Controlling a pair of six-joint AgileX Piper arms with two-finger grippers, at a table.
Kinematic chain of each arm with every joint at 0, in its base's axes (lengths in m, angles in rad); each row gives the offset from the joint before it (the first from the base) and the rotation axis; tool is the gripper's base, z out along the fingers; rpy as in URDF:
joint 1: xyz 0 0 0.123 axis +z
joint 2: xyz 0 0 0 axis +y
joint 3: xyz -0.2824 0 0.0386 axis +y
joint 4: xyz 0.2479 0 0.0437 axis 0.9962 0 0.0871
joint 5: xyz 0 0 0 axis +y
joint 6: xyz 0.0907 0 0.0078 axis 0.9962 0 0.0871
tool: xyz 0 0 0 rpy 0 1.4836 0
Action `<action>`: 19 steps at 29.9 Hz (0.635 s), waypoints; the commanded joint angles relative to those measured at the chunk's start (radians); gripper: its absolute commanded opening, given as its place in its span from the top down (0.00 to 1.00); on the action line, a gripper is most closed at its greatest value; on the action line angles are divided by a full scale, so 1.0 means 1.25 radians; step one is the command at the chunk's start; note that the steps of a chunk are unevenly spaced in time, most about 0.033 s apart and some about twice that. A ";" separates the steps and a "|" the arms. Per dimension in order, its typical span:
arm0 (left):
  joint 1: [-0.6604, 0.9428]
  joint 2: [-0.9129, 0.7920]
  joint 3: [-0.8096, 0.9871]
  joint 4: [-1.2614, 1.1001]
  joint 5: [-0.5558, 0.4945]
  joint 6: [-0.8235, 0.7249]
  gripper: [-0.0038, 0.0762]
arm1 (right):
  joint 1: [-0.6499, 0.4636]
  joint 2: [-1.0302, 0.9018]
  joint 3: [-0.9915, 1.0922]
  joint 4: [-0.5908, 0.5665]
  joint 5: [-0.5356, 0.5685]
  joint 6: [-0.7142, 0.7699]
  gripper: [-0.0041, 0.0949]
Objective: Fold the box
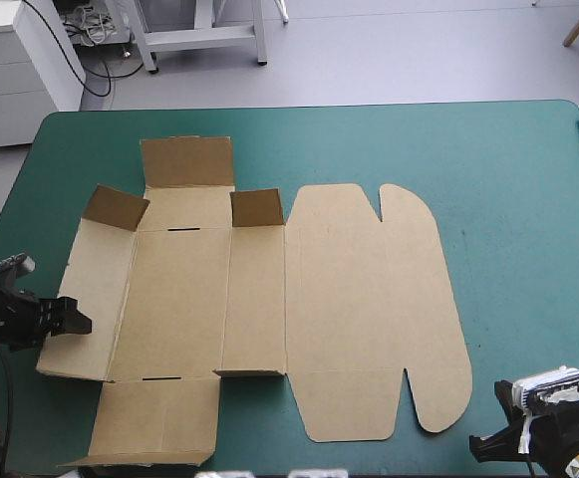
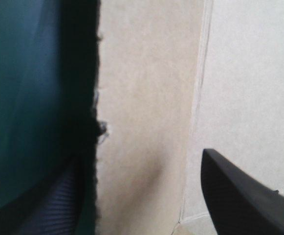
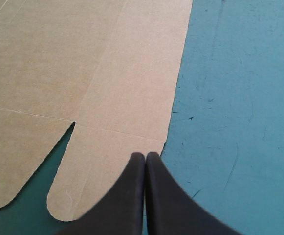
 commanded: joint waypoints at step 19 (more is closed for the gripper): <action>-0.085 -0.024 -0.006 -0.036 0.060 -0.008 0.55 | 0.001 0.009 -0.017 0.005 -0.049 -0.002 0.98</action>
